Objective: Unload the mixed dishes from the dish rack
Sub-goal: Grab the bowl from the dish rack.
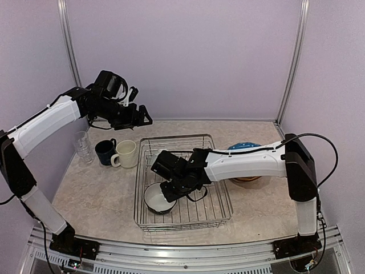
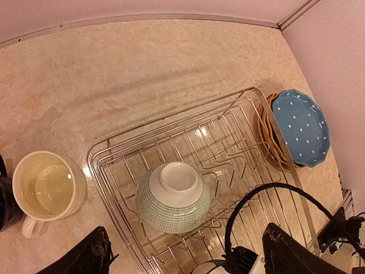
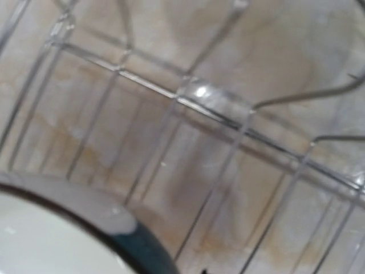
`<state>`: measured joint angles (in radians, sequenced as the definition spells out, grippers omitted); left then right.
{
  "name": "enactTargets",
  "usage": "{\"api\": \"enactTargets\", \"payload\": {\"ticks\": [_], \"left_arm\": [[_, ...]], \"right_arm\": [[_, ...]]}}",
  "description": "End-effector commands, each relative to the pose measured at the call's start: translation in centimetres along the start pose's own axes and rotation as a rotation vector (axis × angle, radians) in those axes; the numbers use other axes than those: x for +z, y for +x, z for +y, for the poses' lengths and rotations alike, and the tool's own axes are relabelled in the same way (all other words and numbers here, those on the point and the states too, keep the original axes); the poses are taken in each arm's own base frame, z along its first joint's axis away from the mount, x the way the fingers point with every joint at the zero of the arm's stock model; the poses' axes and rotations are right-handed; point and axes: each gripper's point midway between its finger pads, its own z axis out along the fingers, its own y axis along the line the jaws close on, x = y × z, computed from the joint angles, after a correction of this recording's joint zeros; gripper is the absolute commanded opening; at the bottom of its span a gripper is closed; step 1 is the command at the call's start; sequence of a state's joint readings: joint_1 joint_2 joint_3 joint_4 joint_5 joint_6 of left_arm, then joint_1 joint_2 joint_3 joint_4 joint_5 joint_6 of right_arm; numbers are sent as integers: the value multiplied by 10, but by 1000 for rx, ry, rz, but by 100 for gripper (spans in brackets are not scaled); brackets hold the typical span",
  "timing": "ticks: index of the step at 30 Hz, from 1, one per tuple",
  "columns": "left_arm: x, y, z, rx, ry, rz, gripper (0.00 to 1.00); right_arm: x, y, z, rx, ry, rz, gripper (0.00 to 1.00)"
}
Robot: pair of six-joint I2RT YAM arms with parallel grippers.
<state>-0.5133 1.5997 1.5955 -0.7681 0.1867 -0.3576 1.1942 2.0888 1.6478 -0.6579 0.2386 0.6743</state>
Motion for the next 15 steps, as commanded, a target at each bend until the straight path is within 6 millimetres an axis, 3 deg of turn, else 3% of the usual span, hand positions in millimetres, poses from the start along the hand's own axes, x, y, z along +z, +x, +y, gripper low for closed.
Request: {"api": "enactTargets", "payload": {"ticks": [1,5,9,15], "left_arm": [[-12,-7,-7,-9,39,-21,88],[-10,-4,-13,-18,72,-3,88],[-4,3,-23,6,96,20,87],[2,21,-63,44,237,77,86]], "right_arm": [[-19,-13,-9,35,38,-85,0],[-44,-28,-21,66,61,-175,0],[-70,-41,-47,110,106,-248,0],[-105,-57,-90,165,196,-325,0]]}}
